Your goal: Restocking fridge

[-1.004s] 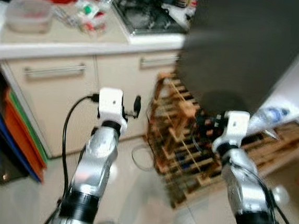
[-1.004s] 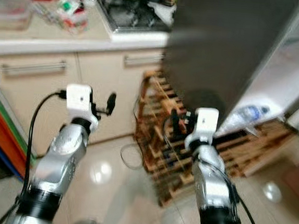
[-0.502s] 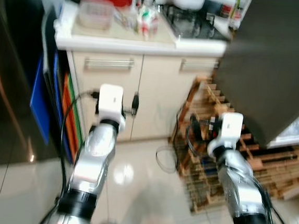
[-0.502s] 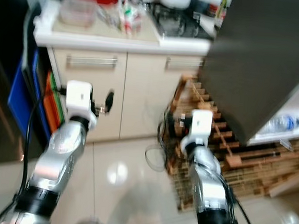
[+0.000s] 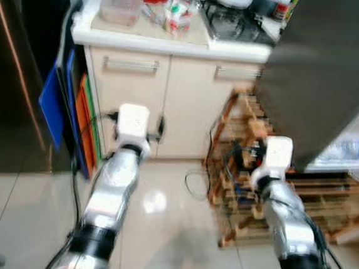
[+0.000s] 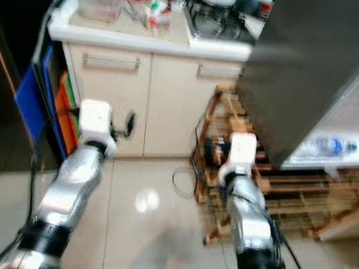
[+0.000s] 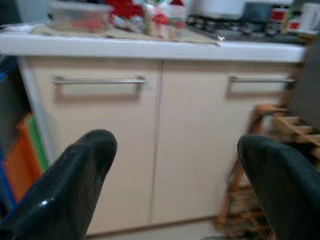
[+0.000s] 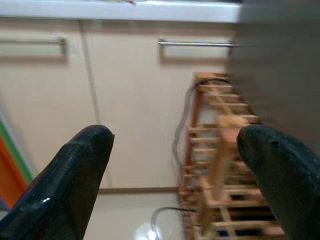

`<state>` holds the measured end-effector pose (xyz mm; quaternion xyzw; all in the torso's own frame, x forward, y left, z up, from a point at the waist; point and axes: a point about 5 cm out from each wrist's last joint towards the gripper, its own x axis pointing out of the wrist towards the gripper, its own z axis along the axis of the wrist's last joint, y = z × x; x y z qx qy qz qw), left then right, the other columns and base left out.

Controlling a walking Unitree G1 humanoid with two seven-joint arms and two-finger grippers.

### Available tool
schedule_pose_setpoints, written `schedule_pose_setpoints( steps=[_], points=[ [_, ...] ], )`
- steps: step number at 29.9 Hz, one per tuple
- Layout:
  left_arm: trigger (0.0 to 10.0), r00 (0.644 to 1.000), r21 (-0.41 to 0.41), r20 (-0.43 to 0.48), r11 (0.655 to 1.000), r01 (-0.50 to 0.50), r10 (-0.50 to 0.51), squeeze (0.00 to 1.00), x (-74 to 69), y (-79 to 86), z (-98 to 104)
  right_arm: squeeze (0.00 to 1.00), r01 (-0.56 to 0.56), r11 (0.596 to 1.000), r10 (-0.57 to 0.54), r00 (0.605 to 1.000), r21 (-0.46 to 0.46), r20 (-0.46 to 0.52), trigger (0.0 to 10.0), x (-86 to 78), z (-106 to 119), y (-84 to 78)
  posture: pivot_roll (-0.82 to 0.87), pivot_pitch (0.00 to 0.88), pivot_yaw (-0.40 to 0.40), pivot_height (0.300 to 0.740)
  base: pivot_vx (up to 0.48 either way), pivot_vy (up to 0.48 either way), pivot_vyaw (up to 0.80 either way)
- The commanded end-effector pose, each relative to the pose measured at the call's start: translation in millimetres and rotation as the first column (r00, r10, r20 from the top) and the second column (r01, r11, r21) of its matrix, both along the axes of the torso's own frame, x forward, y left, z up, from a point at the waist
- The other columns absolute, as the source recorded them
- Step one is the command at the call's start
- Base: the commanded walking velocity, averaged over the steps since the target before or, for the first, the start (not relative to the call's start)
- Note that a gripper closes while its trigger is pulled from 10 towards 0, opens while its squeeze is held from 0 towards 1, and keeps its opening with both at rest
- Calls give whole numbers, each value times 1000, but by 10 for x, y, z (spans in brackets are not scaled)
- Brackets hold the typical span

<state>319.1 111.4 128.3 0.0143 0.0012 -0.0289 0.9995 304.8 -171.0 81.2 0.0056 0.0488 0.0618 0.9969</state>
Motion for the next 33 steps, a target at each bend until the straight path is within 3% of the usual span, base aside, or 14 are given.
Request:
schedule_pose_setpoints(
  steps=[1,10,16,19,24,33],
  points=[
    [10000,1000,3,11,1000,28,-28,0,4,-59,28,94,6,1000,-6,1000,-17,29,10000,18,55,-1,86,0,-59,740,0,0,575],
    [10000,998,-31,44,999,44,-42,0,7,-32,65,122,19,999,-17,998,-38,57,10000,13,85,13,85,0,-56,740,261,0,570],
    [10000,995,4,100,1000,5,-5,0,-25,135,114,110,161,985,-141,954,-55,264,10000,-15,498,-53,85,0,-54,740,480,0,573],
    [10000,993,25,121,1000,-3,0,0,32,188,193,110,170,984,-152,956,-52,250,10000,-24,447,-52,88,0,-52,740,480,0,565],
    [10000,990,65,131,997,37,-45,0,89,135,257,78,182,983,-171,963,-35,209,10000,-11,372,-45,95,0,-48,740,480,0,571],
    [10000,983,88,150,992,88,-101,0,125,75,336,43,179,983,-169,965,-30,202,10000,19,360,8,105,0,-49,740,480,0,0]
  ],
)
